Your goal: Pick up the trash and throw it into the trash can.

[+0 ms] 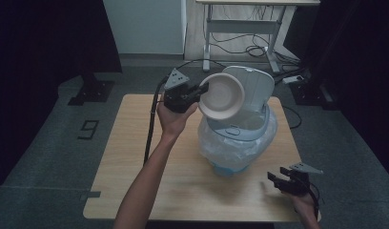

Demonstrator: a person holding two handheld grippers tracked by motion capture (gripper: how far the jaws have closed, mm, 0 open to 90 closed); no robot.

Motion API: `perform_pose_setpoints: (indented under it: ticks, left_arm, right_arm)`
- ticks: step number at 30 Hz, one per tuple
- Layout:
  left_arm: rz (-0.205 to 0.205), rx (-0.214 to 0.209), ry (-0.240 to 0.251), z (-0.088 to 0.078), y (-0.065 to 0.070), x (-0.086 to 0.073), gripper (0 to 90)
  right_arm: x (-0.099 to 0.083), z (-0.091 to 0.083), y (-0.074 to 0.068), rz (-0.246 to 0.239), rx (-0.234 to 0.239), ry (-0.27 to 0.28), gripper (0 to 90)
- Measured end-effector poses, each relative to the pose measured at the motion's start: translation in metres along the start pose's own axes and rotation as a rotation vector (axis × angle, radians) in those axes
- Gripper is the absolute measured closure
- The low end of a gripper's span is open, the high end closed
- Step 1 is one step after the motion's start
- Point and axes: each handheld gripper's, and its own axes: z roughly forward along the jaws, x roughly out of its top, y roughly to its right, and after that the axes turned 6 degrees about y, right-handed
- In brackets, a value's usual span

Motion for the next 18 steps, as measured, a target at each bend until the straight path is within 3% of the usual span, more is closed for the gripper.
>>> perform_pose_setpoints:
  ticks: [18]
  left_arm:
    - [0.019,-0.020,-0.034,0.040,0.013,0.004,82.1]
  right_arm:
    - [-0.002,0.000,0.004,0.013,-0.001,-0.004,33.4]
